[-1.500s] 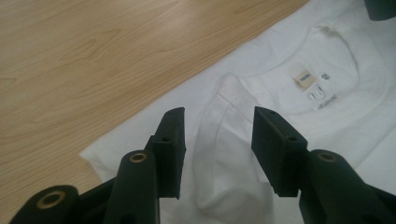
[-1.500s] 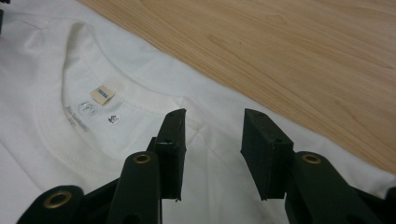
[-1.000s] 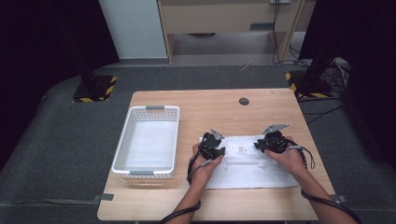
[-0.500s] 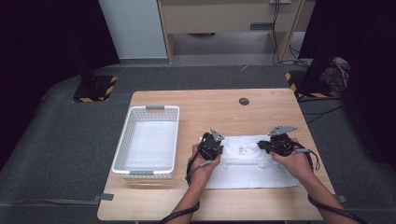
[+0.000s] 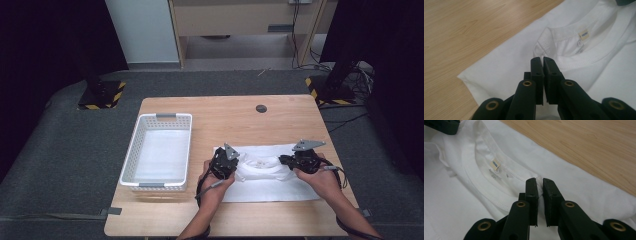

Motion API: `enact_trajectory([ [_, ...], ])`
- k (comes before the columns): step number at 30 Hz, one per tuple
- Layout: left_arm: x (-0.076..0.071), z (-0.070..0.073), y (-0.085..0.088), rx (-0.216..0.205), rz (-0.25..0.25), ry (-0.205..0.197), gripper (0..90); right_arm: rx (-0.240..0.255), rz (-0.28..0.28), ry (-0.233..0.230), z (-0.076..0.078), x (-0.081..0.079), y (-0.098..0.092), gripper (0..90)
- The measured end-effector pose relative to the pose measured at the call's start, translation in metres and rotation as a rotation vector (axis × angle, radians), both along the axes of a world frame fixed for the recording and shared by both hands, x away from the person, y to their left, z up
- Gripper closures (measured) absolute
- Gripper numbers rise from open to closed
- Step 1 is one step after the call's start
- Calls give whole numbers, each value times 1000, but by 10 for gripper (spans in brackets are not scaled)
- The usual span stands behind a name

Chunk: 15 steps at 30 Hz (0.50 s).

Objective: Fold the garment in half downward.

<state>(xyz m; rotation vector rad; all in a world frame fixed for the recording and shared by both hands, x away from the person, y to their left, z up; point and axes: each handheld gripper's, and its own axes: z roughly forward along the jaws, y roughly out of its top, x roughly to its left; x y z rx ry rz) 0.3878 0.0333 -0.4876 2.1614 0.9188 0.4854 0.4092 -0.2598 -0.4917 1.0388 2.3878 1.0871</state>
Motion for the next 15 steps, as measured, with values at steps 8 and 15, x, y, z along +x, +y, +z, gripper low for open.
enact_trajectory([
  [8, -28, 5, 4, -12, -31, 3, 865, -7, 31, -16, 9, -26, 1, 831],
  [15, -50, -7, 6, -21, -47, 8, 832, -20, 57, -11, 4, -48, 4, 831],
])
